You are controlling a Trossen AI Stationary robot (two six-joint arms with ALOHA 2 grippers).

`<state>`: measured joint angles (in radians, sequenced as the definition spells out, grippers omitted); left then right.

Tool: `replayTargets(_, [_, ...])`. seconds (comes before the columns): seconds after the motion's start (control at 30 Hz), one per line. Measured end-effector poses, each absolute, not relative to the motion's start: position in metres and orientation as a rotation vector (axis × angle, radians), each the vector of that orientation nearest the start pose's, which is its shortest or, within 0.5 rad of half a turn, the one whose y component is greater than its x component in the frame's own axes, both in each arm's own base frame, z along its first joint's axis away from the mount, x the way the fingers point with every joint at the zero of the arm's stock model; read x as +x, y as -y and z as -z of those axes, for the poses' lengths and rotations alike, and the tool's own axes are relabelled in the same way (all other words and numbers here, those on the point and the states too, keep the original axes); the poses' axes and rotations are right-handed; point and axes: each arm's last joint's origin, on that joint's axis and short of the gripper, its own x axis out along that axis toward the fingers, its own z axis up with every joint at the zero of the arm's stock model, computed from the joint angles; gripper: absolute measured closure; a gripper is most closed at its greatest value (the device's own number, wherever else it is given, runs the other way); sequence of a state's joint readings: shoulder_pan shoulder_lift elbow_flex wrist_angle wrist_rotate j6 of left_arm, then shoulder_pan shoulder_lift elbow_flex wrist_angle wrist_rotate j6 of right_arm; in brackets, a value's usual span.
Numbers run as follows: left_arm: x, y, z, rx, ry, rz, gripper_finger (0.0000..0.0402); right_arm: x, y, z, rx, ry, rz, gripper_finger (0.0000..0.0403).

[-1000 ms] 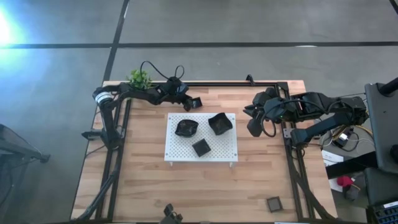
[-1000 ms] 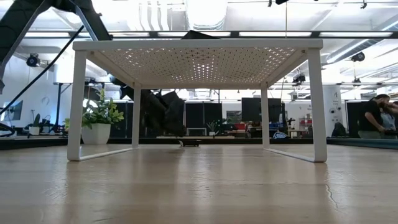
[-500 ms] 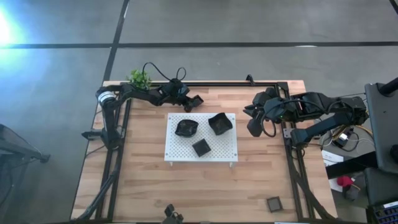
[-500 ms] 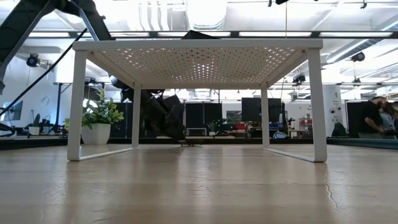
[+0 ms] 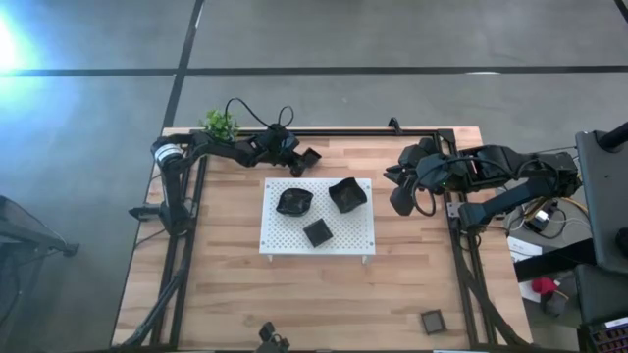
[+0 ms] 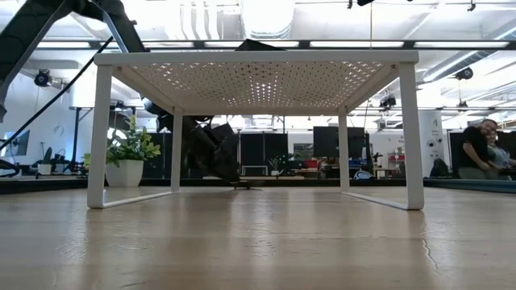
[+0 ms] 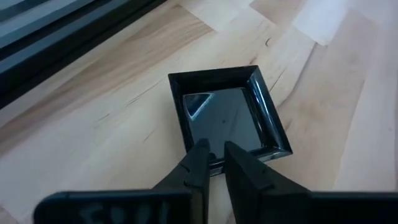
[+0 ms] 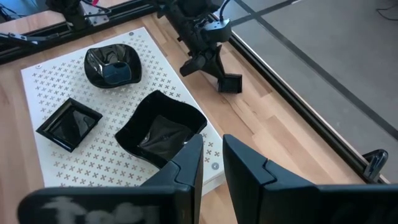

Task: Pick & Place Mini shaped plates
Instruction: Stack the black square plate on top of the black square plate on the shelf

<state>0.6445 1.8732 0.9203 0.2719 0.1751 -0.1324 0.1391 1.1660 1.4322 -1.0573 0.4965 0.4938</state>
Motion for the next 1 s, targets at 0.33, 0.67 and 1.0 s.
replayTargets(0.33, [0.291,-0.213,-0.126,-0.410,-0.654,-0.509,0.0401,0.202,-0.014,-0.402,0.217,-0.649,0.512,0.0346])
replayTargets(0.67, [0.283,-0.210,-0.136,-0.390,-0.719,-0.564,0.0401,0.202,-0.014,-0.402,0.217,-0.650,0.512,0.0346])
replayTargets(1.0, [0.274,-0.205,-0.140,-0.367,-0.819,-0.608,0.0401,0.202,-0.014,-0.402,0.217,-0.651,0.510,0.0346])
